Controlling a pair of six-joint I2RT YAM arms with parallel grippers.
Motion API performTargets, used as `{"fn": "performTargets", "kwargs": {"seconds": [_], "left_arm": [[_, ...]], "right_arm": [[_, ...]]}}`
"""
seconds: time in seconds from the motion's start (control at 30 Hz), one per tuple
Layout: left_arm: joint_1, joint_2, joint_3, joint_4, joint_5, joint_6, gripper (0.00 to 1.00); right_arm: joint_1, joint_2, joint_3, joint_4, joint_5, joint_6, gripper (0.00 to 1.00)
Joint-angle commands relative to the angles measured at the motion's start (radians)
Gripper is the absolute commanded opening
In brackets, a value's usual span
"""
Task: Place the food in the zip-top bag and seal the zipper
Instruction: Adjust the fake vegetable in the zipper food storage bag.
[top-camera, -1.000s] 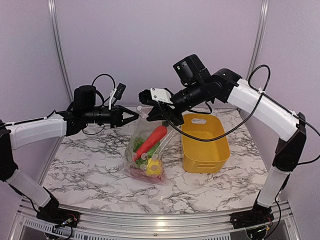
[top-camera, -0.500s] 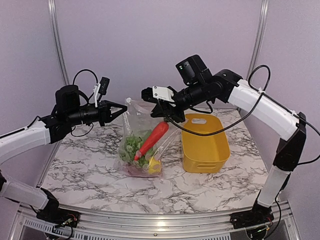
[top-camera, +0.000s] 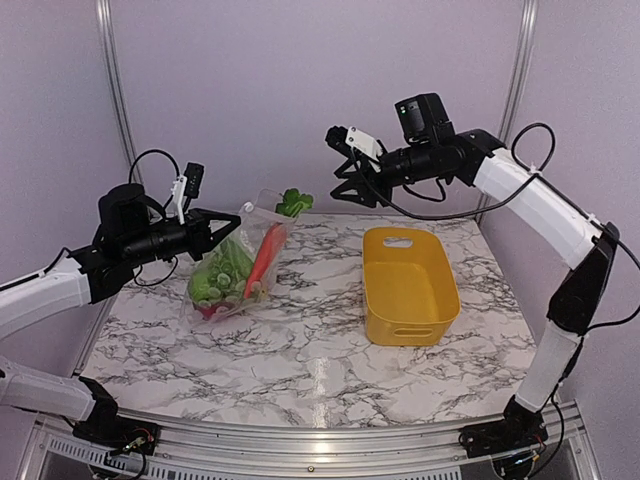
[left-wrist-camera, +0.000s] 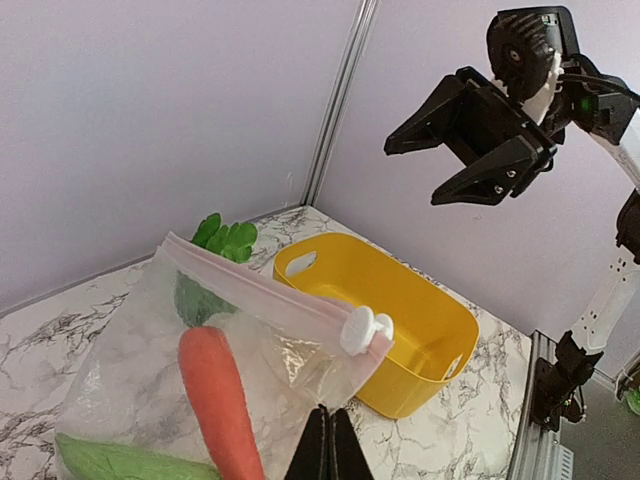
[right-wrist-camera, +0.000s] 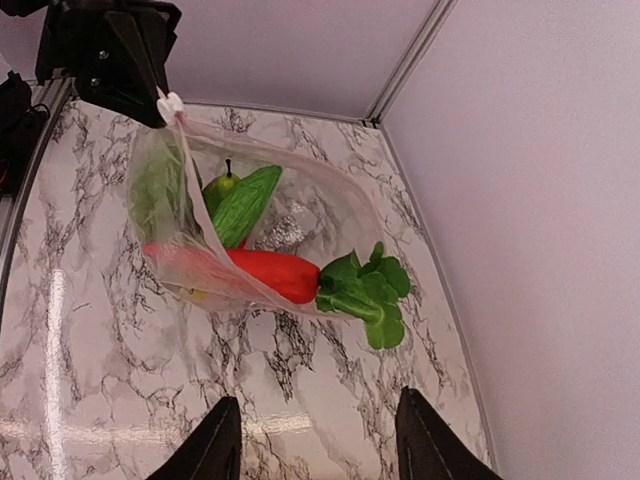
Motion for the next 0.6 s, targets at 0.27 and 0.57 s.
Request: {"fn": "performTargets", "kwargs": {"seconds": [0.27,0.57], "left_arm": [[0.003,-0.085,-0.006,-0.034,0.018,0.009,0.00],[0.002,-0.137,-0.053,-0.092,0.068,-0.007,0.00]], "right_arm": [[-0.057,0.230,0.134,0.046,-0.024,0.128,0.47],[-0.031,0.235,0.185,-0.007,-0.045,0.053,0.46]]}}
